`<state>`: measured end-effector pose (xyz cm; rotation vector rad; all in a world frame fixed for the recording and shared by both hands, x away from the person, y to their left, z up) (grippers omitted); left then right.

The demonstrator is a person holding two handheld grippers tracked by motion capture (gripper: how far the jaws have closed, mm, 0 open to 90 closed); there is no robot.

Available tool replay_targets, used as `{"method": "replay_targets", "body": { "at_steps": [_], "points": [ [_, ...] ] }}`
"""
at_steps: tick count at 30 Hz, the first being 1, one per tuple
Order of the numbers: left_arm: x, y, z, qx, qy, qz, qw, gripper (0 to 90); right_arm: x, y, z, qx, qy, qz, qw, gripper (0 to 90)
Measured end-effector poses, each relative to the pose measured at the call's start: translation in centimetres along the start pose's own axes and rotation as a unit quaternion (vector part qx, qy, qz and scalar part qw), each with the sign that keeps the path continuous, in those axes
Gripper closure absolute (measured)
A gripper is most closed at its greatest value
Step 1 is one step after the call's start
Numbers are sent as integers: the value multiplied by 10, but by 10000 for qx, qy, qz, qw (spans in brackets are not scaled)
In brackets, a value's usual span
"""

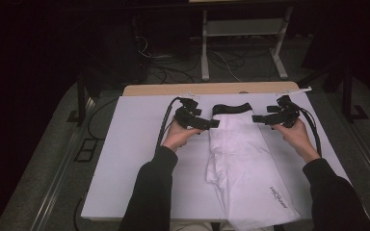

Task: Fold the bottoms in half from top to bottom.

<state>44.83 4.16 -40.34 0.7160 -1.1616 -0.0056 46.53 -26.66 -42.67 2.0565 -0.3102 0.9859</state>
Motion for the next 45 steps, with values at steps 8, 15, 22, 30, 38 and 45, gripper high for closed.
{"method": "replay_targets", "body": {
  "at_steps": [8,15,22,30,38,45],
  "points": [
    [-6,-13,-16,24,344,20,9994,0,-3,0,6,-7,-86,-20,10000,0],
    [-5,-23,-18,-10,369,-8,9993,0,-4,0,9,-9,-157,-46,9999,0],
    [-7,-35,-21,-32,479,-140,9987,0,-6,-4,16,18,-322,-167,9993,0],
    [-14,-43,-30,-29,634,-230,9977,0,-5,-7,23,-1,-443,-366,9983,0],
    [-18,-49,-36,-96,804,-266,9964,0,-3,-13,29,-57,-551,-592,9967,0],
    [-22,-54,-38,-132,882,-371,9953,0,-3,-21,30,-33,-630,-790,9949,45]
  ]
}}
Point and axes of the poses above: each handheld gripper's, and its own axes: y roughly backward along the jaws, x roughly out of its top, z roughly to its right, the point moved 3 cm from there along -y, roughly forward along the jaws, and after that the axes turned 7 degrees about -y, right-handed, at the moved point
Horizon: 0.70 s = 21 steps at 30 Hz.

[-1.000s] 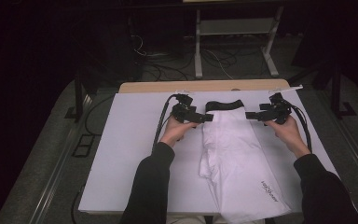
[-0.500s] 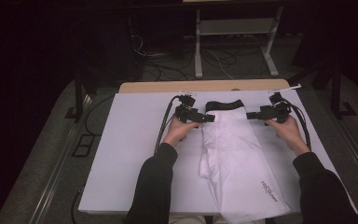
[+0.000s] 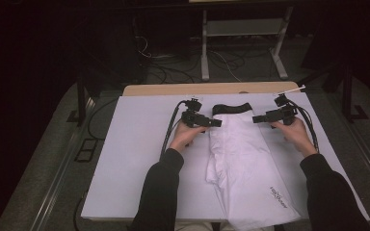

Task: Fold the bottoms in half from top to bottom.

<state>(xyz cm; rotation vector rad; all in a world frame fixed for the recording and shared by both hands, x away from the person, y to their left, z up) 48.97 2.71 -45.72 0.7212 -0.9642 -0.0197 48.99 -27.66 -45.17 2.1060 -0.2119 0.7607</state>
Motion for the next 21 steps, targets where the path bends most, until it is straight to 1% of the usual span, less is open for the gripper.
{"method": "replay_targets", "body": {
  "at_steps": [2,3,4,5,8,9,10,12,13,14,15,18,20,21],
  "points": [
    [-2,-2,-1,-32,30,-30,10000,0,0,-1,0,-11,-26,-37,10000,50],
    [-4,-5,-1,-80,50,-82,9999,0,-1,-5,1,-61,-43,-121,9999,64],
    [-4,-5,-1,-80,50,-82,9999,0,-1,-5,1,-61,-43,-121,9999,64],
    [-5,-8,-1,-90,33,-137,9999,0,-3,-8,2,-60,-60,-195,9998,73],
    [-5,-9,0,-108,59,-137,9998,21,-3,-9,2,-84,-66,-233,9997,99],
    [-6,-9,-1,-102,84,-127,9998,33,-3,-10,3,-82,-49,-271,9996,140],
    [-6,-10,-1,-106,105,-120,9998,36,-4,-10,3,-156,-37,-296,9994,141],
    [-6,-10,-1,-77,146,-115,9998,50,-4,-11,3,-182,-49,-312,9993,149],
    [-6,-11,-1,-51,161,-111,9998,113,-4,-11,4,-63,-138,-344,9993,193],
    [-6,-11,-1,-51,161,-111,9998,125,-4,-11,4,-63,-138,-344,9993,193],
    [-6,-11,-1,-44,177,-109,9998,134,-4,-11,5,-25,-159,-362,9992,228],
    [-6,-11,-1,5,184,-123,9998,169,-4,-11,6,13,-235,-363,9991,292],
    [-6,-12,-2,39,219,-130,9997,189,-4,-11,7,17,-252,-370,9990,304],
    [-6,-12,-3,72,275,-131,9995,210,-4,-11,8,37,-302,-371,9989,339]
  ]
}}
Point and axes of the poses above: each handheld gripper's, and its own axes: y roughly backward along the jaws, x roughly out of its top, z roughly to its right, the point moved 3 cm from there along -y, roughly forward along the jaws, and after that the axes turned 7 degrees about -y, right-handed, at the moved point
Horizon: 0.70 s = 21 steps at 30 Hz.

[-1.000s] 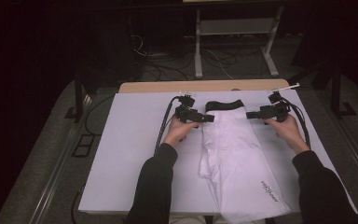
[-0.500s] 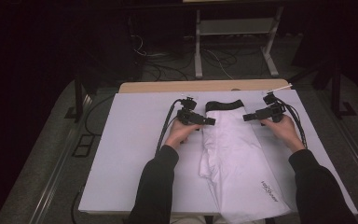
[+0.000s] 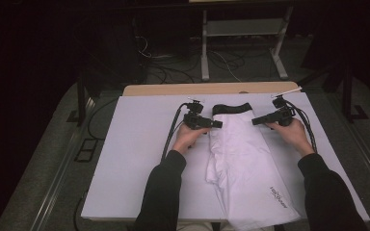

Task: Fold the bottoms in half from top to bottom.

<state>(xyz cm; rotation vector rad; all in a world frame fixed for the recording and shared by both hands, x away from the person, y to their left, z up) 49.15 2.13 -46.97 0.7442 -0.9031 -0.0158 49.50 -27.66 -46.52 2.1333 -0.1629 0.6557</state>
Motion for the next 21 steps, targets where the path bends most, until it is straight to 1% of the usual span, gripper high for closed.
{"method": "replay_targets", "body": {
  "at_steps": [3,4,6,8,11,15,16,18,19,20,21],
  "points": [
    [0,-1,-1,25,50,-9,10000,242,0,0,1,21,-39,0,10000,362],
    [-1,-1,-2,16,65,-24,10000,246,0,-2,1,66,-43,-12,10000,393],
    [-1,-1,-3,8,99,-21,9999,251,0,-2,1,78,-46,-17,10000,399],
    [-2,-2,-3,-25,125,-20,9999,280,0,-5,1,92,-69,-47,9999,418],
    [-3,-3,-3,-37,92,-73,9999,284,-1,-7,1,104,-122,-90,9998,437],
    [-3,-3,-4,-76,121,-70,9999,342,0,-9,-1,143,-160,-81,9997,466],
    [-3,-3,-4,-100,128,-67,9998,362,-1,-11,-2,174,-176,-82,9997,496],
    [-4,-4,-3,-113,167,-101,9997,407,-1,-12,-3,122,-168,-88,9997,528],
    [-4,-4,-3,-113,167,-101,9997,432,-1,-12,-3,122,-168,-88,9997,528],
    [-4,-5,-4,-95,197,-100,9997,473,0,-12,-5,-30,-126,-74,9999,593],
    [-4,-5,-5,-88,243,-109,9996,473,0,-12,-5,-30,-126,-74,9999,593]
  ]
}}
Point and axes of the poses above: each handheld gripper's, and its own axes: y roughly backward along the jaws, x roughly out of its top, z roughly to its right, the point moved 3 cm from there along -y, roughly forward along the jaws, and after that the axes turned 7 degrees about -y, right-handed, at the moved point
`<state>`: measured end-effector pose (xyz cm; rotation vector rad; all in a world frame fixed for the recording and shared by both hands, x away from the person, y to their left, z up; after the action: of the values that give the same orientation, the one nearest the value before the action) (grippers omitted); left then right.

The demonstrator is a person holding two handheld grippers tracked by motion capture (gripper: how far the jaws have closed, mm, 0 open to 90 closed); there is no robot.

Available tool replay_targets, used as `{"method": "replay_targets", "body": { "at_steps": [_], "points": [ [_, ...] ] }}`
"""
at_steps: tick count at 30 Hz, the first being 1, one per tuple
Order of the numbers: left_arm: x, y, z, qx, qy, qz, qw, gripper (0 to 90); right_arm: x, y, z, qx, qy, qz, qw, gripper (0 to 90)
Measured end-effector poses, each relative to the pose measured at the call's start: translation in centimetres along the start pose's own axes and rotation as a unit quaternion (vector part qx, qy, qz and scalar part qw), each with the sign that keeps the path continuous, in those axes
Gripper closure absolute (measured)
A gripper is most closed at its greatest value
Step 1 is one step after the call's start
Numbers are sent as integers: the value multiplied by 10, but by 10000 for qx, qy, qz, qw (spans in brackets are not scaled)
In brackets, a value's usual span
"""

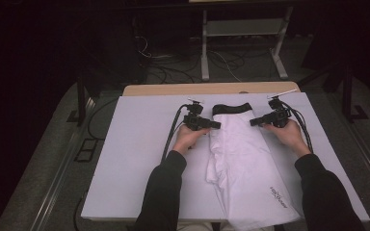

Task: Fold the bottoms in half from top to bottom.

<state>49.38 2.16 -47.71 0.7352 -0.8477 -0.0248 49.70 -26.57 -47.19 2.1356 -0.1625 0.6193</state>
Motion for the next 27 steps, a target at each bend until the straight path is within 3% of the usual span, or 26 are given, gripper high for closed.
{"method": "replay_targets", "body": {
  "at_steps": [1,6,9,15,18,21,27],
  "points": [
    [0,0,-1,-8,52,4,10000,541,0,0,0,-29,2,-4,10000,614],
    [-1,-4,-1,-96,192,9,9998,653,-2,-3,-3,-41,17,-38,10000,742],
    [-1,-4,-3,-73,326,24,9994,742,-2,-4,-5,-261,41,-52,9996,867],
    [0,-2,-3,-60,362,134,9992,862,-2,-1,-7,-176,18,-31,9998,884],
    [2,1,-2,-159,409,215,9988,869,-1,2,-7,-65,28,24,10000,885],
    [3,5,-2,-233,456,235,9984,874,0,10,-9,211,6,121,9997,886],
    [8,15,2,-265,422,278,9984,874,2,20,-13,342,42,272,9990,886]
  ]
}}
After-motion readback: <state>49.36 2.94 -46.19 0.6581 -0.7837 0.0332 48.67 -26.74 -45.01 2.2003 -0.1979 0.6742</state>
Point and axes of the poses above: each handheld gripper's, and its own axes: y roughly backward along the jaws, x roughly out of its top, z roughly to its right, the point moved 3 cm from there along -y, roughly forward along the jaws, and after that the axes turned 7 degrees about -y, right-handed, at the moved point
